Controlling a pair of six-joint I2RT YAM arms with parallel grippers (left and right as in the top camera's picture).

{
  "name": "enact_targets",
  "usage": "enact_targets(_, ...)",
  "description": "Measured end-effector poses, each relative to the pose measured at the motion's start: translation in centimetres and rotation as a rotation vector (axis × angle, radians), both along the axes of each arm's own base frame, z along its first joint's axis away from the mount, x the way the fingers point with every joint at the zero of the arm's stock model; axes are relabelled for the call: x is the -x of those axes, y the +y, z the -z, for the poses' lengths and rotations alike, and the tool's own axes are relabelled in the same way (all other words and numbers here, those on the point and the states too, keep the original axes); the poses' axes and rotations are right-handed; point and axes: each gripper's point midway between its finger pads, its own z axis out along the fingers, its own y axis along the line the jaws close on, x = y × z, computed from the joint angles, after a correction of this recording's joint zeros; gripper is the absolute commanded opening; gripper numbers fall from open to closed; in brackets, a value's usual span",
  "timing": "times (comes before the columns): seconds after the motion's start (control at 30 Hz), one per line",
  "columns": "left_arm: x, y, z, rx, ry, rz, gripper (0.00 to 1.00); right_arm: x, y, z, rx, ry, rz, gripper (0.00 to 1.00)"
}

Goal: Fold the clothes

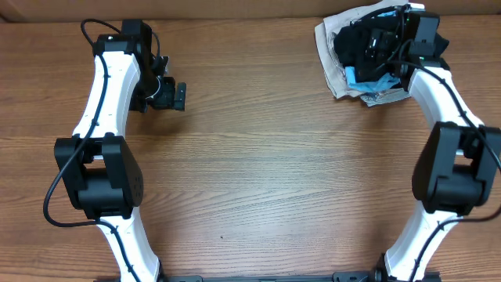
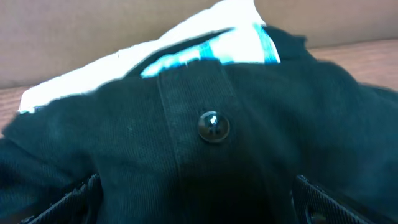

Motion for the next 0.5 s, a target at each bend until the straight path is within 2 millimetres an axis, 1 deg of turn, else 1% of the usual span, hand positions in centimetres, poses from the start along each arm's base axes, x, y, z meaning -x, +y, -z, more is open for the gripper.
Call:
enact_targets(0.07, -0.1, 0.0, 0.0, 0.0, -0.006, 0.0, 1.0, 0.9, -0.2, -1.4, 0.008, -0.003, 0.014, 1.0)
enact_targets(0.1, -0.2, 0.0, 0.0, 0.0, -0.008, 0.0, 1.0, 1.5, -0.3, -2.7, 0.016, -0.015, 0.024, 1.0)
enact_targets(0.13, -0.2, 0.0, 0.0, 0.0, -0.008, 0.0, 1.0, 1.8, -0.4, -4.2, 0.022, -0.036, 0.034, 1.0)
enact_targets(0.2, -0.2, 0.0, 0.0, 0.0, -0.008, 0.0, 1.0, 2.8, -0.7, -8.4, 0.038, -0.103, 0.049, 1.0)
enact_targets(0.27, -0.2, 0.0, 0.0, 0.0, -0.008, 0.0, 1.0, 4.4, -0.8, -14.7, 0.056, -0.221, 0.062, 1.0)
enact_targets(0.33, -0.2, 0.0, 0.0, 0.0, -0.009, 0.0, 1.0, 6.8, -0.6, -21.1, 0.071, -0.346, 0.068, 1.0)
enact_targets(0.37, -0.3, 0.0, 0.0, 0.0, -0.01, 0.0, 1.0, 9.2, -0.3, -25.9, 0.081, -0.443, 0.073, 1.0)
enact_targets(0.4, -0.3, 0.0, 0.0, 0.0, -0.011, 0.0, 1.0, 10.6, -0.1, -28.2, 0.085, -0.491, 0.073, 1.0)
enact_targets(0.43, -0.2, 0.0, 0.0, 0.0, -0.01, 0.0, 1.0, 12.5, 0.2, -31.0, 0.089, -0.548, 0.071, 1.0)
enact_targets(0.47, -0.3, 0.0, 0.0, 0.0, -0.011, 0.0, 1.0, 14.9, 0.9, -33.9, 0.09, -0.606, 0.066, 1.0)
enact_targets(0.5, -0.3, 0.0, 0.0, 0.0, -0.011, 0.0, 1.0, 16.8, 1.4, -35.6, 0.091, -0.64, 0.057, 1.0)
